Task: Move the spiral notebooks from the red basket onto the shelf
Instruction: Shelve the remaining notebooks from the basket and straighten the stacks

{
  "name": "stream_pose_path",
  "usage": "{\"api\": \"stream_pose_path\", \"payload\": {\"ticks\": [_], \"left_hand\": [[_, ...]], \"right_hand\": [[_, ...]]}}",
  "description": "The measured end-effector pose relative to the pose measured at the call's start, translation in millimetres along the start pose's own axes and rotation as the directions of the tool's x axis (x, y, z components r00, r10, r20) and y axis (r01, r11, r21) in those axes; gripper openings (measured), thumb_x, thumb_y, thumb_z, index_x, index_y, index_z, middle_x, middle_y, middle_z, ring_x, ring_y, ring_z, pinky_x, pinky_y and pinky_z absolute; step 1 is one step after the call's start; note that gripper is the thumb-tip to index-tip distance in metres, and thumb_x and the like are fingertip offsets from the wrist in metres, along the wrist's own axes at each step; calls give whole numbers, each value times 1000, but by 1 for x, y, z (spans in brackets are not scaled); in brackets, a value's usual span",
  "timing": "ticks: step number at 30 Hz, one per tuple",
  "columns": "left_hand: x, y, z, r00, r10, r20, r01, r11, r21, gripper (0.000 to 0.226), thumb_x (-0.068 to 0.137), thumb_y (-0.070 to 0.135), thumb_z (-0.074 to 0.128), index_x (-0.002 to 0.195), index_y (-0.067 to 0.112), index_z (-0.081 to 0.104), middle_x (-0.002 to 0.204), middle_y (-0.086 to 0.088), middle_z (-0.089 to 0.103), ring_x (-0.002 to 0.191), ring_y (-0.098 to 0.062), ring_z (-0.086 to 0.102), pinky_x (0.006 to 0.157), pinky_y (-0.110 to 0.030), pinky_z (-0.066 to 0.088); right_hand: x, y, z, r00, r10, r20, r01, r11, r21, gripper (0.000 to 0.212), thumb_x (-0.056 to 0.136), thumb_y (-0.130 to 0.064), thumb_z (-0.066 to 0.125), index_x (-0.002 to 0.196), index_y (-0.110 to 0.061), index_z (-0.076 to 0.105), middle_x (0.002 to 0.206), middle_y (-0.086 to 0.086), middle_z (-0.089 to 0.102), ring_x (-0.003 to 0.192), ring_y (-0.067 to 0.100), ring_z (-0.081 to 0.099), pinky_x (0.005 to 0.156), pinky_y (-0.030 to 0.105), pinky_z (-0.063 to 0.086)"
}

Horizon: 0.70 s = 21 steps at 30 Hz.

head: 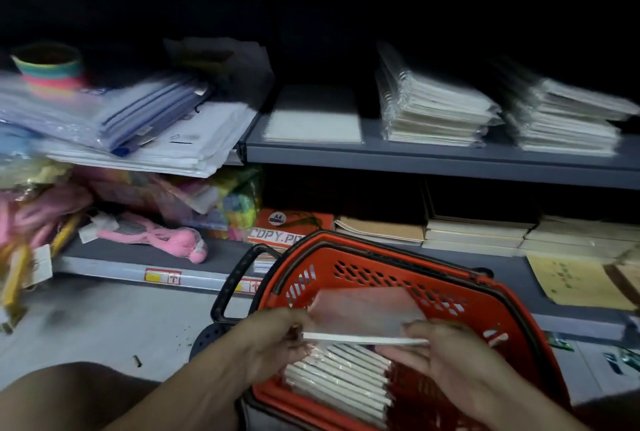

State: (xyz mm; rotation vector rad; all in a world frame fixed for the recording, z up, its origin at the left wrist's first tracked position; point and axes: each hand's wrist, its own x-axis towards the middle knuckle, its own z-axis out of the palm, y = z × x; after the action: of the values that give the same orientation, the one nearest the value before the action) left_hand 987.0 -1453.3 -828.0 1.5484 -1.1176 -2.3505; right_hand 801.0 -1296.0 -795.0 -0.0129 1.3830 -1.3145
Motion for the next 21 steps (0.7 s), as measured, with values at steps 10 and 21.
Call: {"api": "stream_pose_path", "payload": {"ticks": [10, 21], "left_hand": [[-86, 49, -19, 875, 444, 192, -427, 896, -123, 47, 76, 12, 59, 120, -5, 63, 106, -21, 61, 81, -30, 53, 58, -33, 40], [-110, 117, -9, 675, 733, 84, -718, 679, -155, 35, 102, 13, 42, 130, 20, 63, 119, -13, 71, 67, -21, 63, 38, -25, 46]], "right_hand": [[-80, -57, 50, 915, -324, 238, 369, 912, -177, 22, 90, 1, 60, 111, -3, 64, 80, 29, 72, 54, 35, 70, 45, 33, 58], [-61, -107, 99, 720, -612, 328, 680, 717, -155, 29, 92, -12, 63, 121, -12, 64, 69, 20, 68, 54, 29, 66, 51, 32, 60]]}}
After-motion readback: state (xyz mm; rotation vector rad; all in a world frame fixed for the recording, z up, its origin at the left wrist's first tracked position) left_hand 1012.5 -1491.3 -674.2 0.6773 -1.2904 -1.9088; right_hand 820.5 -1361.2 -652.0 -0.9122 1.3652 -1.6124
